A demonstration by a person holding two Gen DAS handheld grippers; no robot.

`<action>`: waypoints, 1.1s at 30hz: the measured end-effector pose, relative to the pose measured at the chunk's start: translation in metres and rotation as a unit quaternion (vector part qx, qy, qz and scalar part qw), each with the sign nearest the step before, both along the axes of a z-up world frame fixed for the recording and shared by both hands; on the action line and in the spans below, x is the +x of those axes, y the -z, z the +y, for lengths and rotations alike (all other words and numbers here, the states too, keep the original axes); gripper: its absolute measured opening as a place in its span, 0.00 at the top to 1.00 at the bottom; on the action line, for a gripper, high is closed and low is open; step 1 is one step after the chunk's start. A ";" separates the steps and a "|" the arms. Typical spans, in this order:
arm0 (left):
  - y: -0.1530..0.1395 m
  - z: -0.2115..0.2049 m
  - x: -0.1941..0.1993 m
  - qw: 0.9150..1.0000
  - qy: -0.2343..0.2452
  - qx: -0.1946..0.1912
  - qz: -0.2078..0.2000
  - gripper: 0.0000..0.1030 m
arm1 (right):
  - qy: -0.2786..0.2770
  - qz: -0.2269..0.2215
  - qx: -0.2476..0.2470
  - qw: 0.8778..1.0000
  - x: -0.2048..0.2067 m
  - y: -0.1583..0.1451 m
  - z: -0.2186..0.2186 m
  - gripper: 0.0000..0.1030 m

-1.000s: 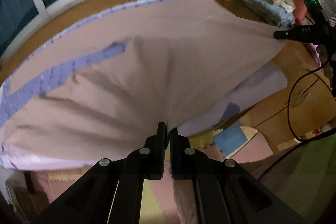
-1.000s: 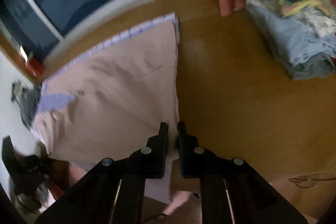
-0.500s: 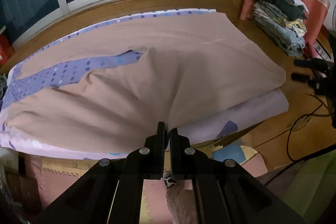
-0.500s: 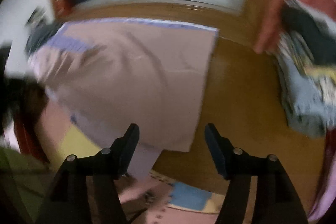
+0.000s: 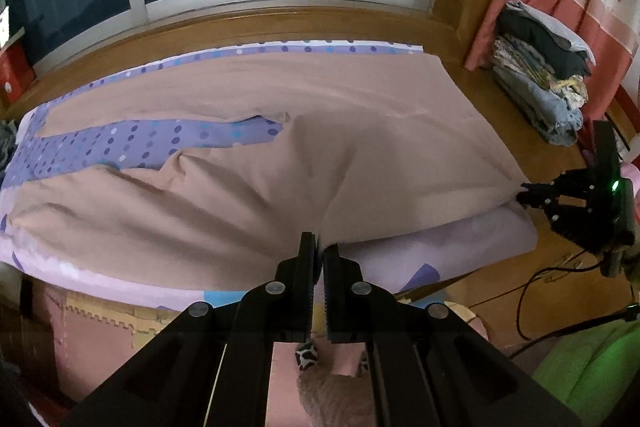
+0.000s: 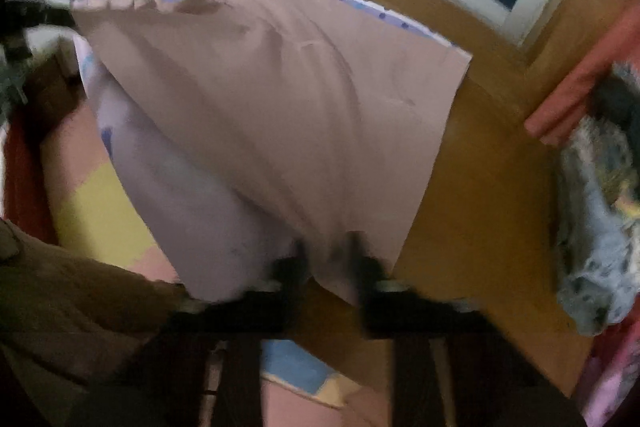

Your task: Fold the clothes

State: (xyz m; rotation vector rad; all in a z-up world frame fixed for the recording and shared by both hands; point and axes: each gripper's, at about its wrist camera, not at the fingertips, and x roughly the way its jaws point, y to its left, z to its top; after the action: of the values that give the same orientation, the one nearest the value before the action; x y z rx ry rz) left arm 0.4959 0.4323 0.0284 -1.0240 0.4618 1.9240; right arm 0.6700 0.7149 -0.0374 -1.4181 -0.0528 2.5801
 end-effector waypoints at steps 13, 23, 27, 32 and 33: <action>-0.063 0.052 -0.051 0.998 0.038 0.039 0.030 0.97 | 0.059 0.094 -0.060 0.992 -0.034 -0.077 0.053 0.96; -0.038 0.162 -0.159 0.998 0.052 0.024 0.006 0.97 | 0.123 0.086 -0.032 0.988 -0.146 -0.074 0.125 0.96; -0.013 0.183 -0.180 0.998 0.060 0.008 -0.030 0.97 | 0.139 0.078 -0.078 0.984 -0.154 -0.068 0.146 0.96; 0.014 0.189 -0.192 0.995 0.069 -0.014 -0.074 0.97 | 0.175 0.033 -0.189 0.966 -0.125 -0.045 0.156 0.93; 0.017 0.190 -0.193 0.994 0.068 -0.017 -0.084 0.97 | 0.181 0.021 -0.205 0.962 -0.118 -0.038 0.153 0.93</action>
State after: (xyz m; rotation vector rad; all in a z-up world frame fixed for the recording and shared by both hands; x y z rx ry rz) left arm 0.3029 0.6226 0.0111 -1.1371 0.4572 1.6980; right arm 0.5517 0.8682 0.0005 -1.3347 0.7191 2.3916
